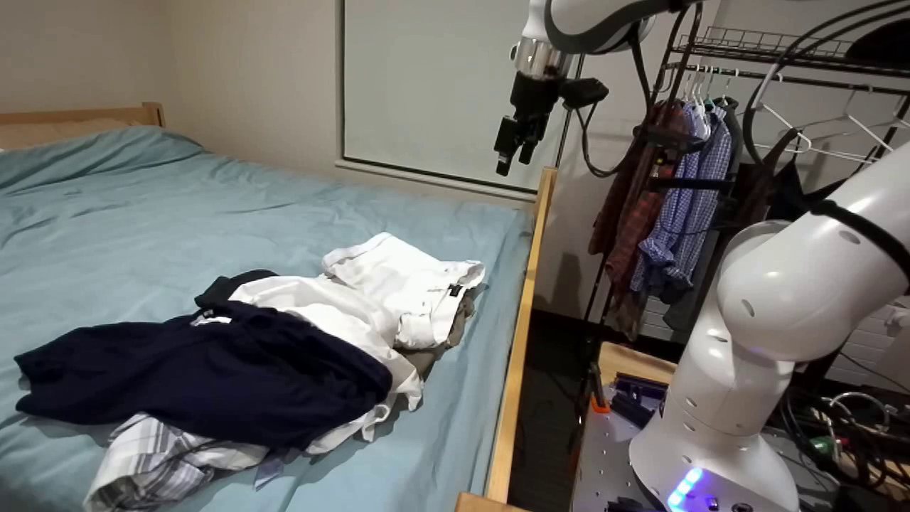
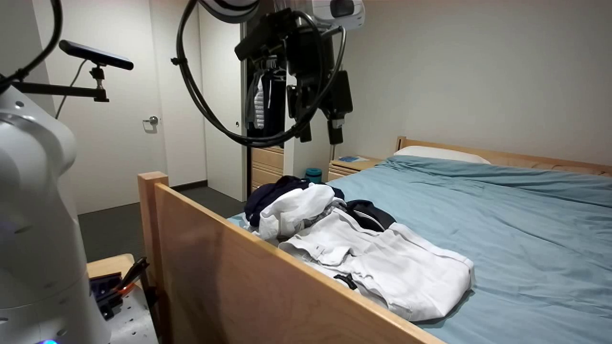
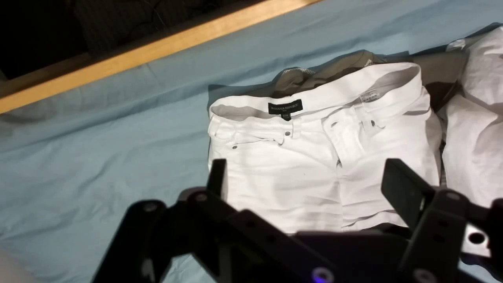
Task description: Move the cap to the right
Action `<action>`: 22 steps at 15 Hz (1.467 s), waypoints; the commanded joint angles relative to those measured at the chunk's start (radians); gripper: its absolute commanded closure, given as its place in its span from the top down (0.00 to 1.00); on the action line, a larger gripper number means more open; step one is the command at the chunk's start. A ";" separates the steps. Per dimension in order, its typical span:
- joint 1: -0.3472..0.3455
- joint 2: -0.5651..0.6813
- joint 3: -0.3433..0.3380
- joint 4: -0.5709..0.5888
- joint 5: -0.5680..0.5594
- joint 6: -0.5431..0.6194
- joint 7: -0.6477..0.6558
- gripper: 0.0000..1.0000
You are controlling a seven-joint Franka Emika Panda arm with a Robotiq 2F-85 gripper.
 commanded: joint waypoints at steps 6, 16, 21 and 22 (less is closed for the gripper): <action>0.033 0.026 0.032 0.035 0.066 -0.017 0.035 1.00; 0.125 0.399 0.146 0.369 0.235 -0.080 0.299 1.00; 0.139 0.485 0.156 0.401 0.260 -0.061 0.329 1.00; 0.141 0.512 0.155 0.416 0.261 -0.060 0.329 1.00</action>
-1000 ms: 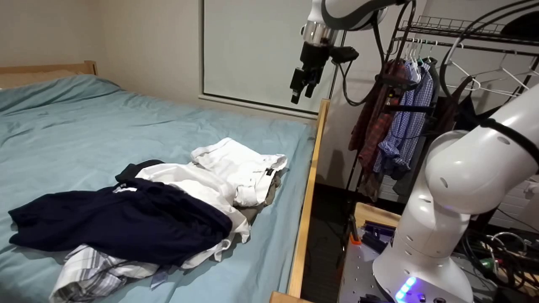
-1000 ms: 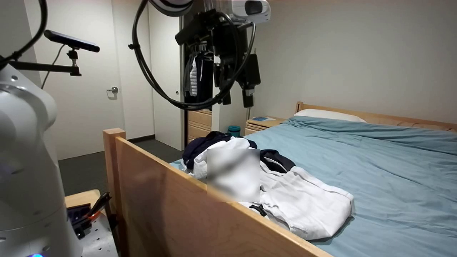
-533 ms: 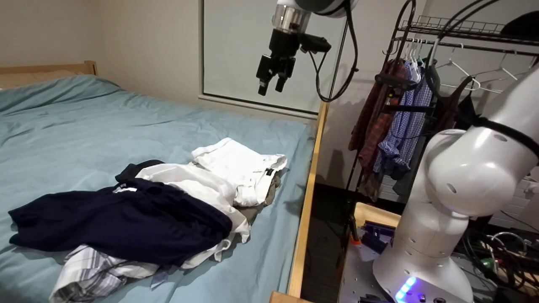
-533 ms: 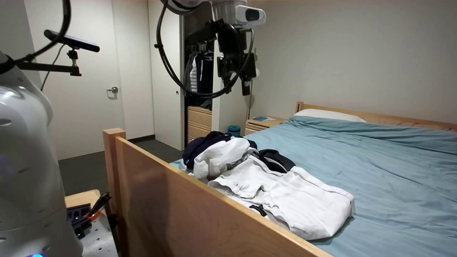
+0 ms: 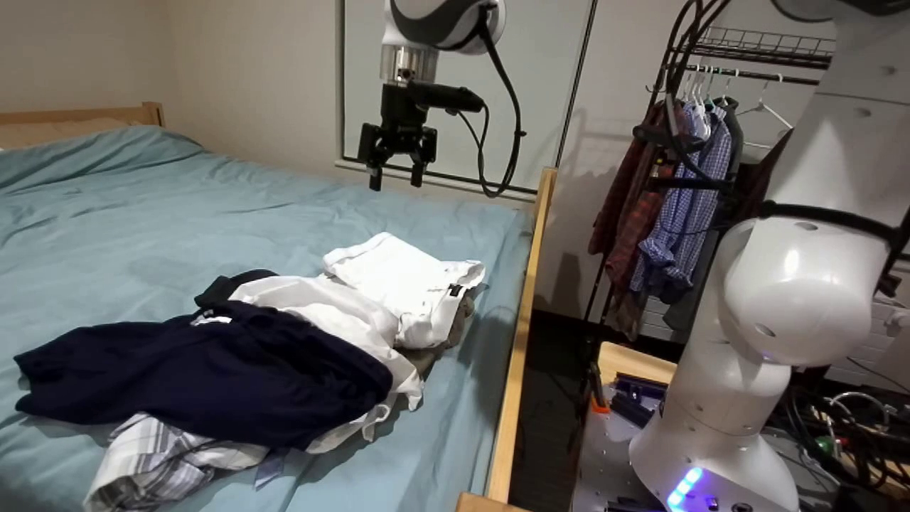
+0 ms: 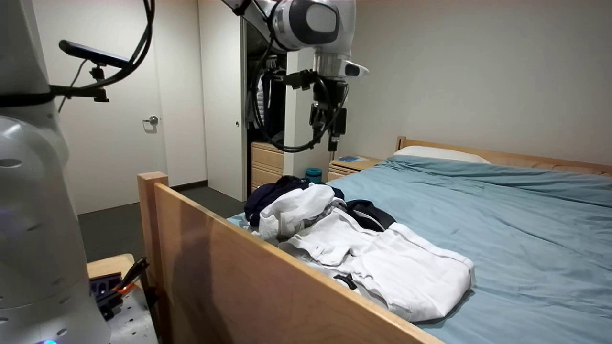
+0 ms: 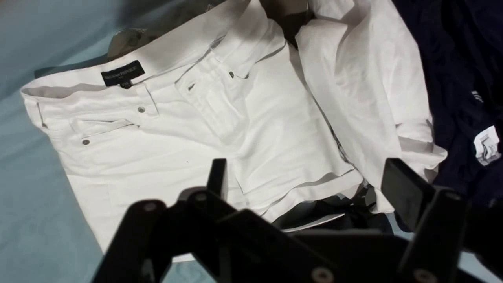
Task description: Move the cap to the right
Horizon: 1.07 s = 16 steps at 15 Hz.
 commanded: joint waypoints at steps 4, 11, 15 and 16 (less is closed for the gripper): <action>-0.005 0.016 -0.003 0.036 0.029 -0.055 0.078 1.00; 0.039 0.297 0.019 0.257 0.158 -0.141 0.414 1.00; 0.029 0.380 0.014 0.329 0.323 -0.165 0.482 1.00; 0.054 0.364 0.009 0.286 0.251 -0.126 0.457 1.00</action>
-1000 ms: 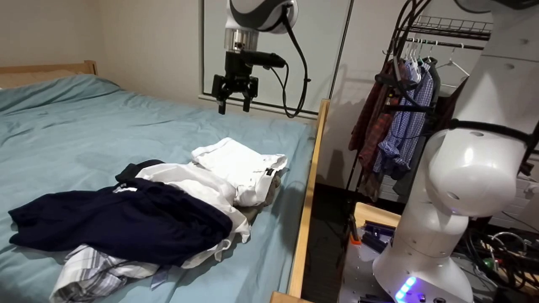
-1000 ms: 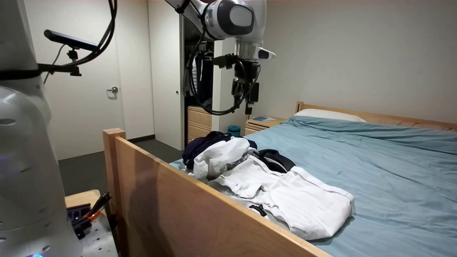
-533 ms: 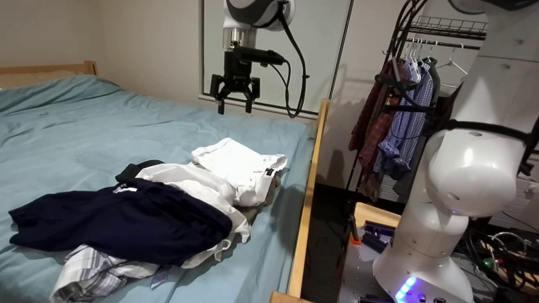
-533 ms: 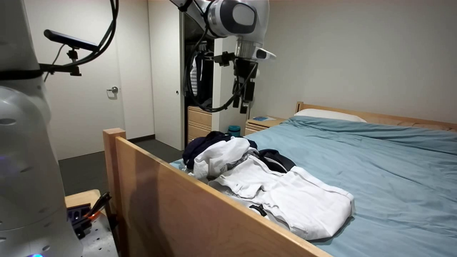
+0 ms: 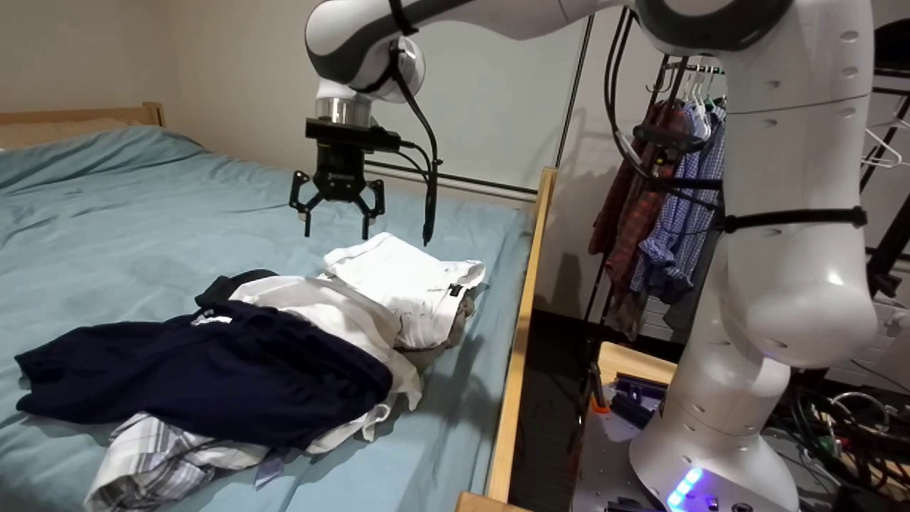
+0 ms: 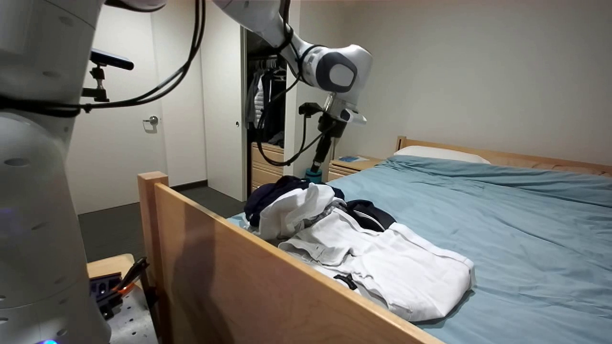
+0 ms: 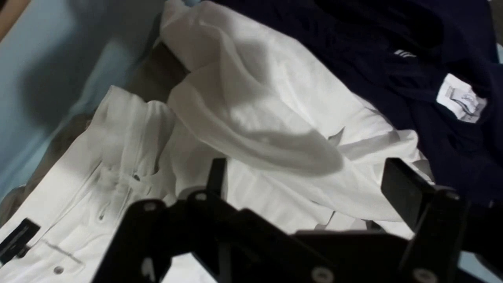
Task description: Move the cap to the right
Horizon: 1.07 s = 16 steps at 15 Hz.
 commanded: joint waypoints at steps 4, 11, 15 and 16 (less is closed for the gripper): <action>-0.002 0.031 -0.013 0.048 0.104 -0.018 0.123 1.00; 0.061 0.180 -0.009 0.179 0.122 0.183 0.510 1.00; 0.079 0.272 -0.033 0.233 0.082 0.317 0.702 1.00; 0.073 0.285 -0.042 0.233 0.076 0.337 0.740 1.00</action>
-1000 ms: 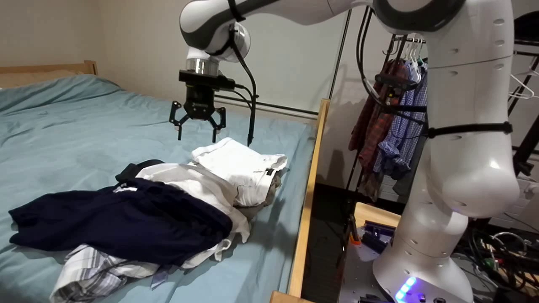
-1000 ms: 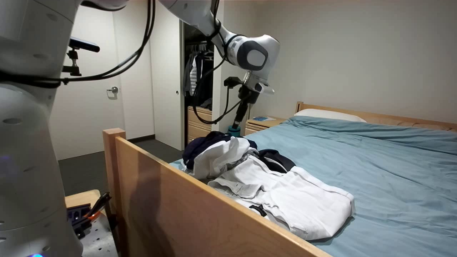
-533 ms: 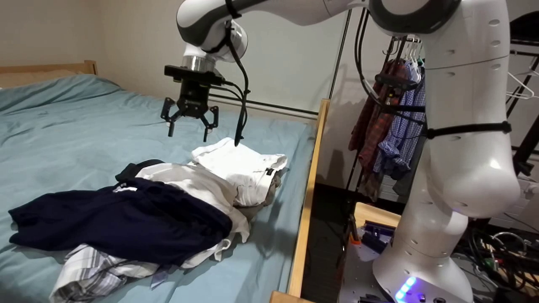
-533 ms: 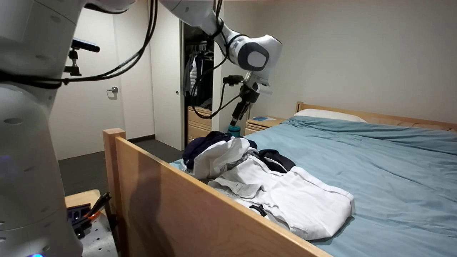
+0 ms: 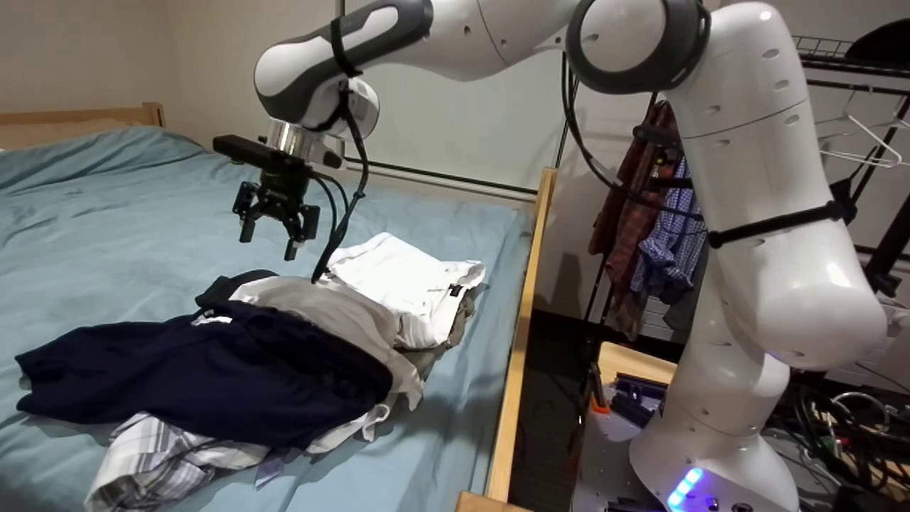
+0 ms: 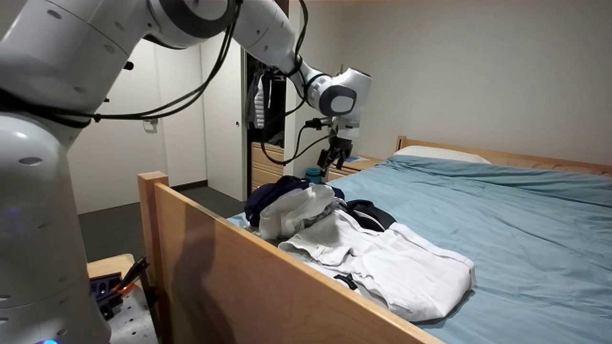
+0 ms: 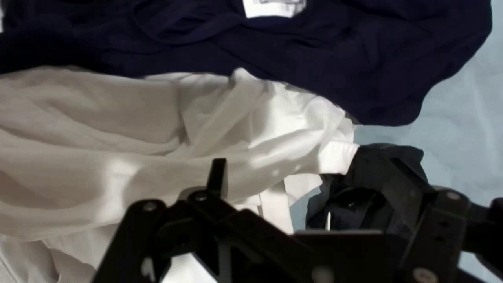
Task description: Move the cap to the right
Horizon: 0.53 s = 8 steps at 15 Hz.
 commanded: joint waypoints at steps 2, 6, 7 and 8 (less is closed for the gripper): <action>-0.015 0.070 -0.048 0.038 -0.037 0.074 0.194 1.00; -0.025 0.108 -0.094 0.058 -0.107 0.010 0.308 1.00; -0.034 0.128 -0.082 0.083 -0.130 -0.037 0.277 1.00; -0.056 0.144 -0.047 0.109 -0.127 -0.097 0.194 1.00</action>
